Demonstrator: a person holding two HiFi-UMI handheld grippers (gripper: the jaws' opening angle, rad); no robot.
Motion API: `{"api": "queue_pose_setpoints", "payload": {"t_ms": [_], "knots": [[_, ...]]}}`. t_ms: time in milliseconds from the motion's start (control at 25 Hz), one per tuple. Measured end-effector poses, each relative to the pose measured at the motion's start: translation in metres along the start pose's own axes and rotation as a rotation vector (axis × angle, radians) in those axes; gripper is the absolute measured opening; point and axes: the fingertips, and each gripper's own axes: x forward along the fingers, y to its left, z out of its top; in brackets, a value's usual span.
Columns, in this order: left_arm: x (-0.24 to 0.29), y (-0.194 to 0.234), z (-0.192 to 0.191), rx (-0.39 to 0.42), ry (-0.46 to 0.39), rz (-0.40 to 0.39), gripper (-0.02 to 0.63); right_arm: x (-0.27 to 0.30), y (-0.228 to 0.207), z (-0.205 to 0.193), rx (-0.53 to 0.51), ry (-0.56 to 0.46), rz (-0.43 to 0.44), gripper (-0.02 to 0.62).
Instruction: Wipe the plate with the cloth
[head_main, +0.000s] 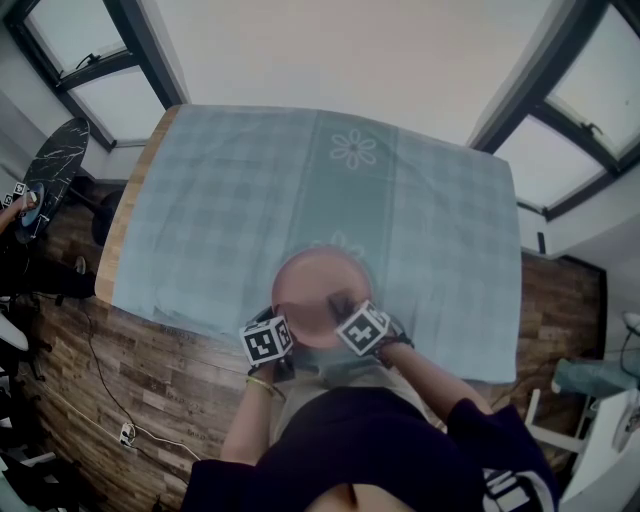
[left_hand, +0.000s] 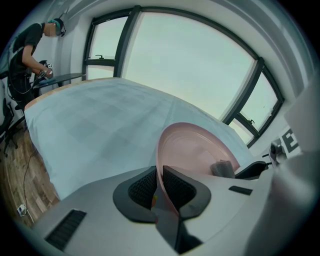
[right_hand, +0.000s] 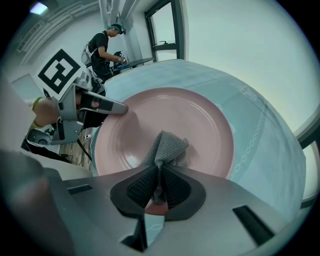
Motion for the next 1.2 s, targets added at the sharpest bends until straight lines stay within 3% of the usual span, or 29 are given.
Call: {"api": "queue_pose_setpoints", "payload": {"t_ms": [600,800,1200], "knots": [[-0.001,0.000,0.001,-0.009,-0.010,0.020,0.048,-0.005,0.053,0.013,-0.144,-0.038,0.107,0.032],[0.000,0.001,0.000,-0.014,-0.012,0.029,0.048,0.000,0.055,0.009,-0.084,-0.048,0.130,0.032],[-0.004,0.001,-0.001,-0.001,-0.020,0.049,0.048,-0.030,0.036,0.025,0.063,-0.235,0.109,0.032]]}}
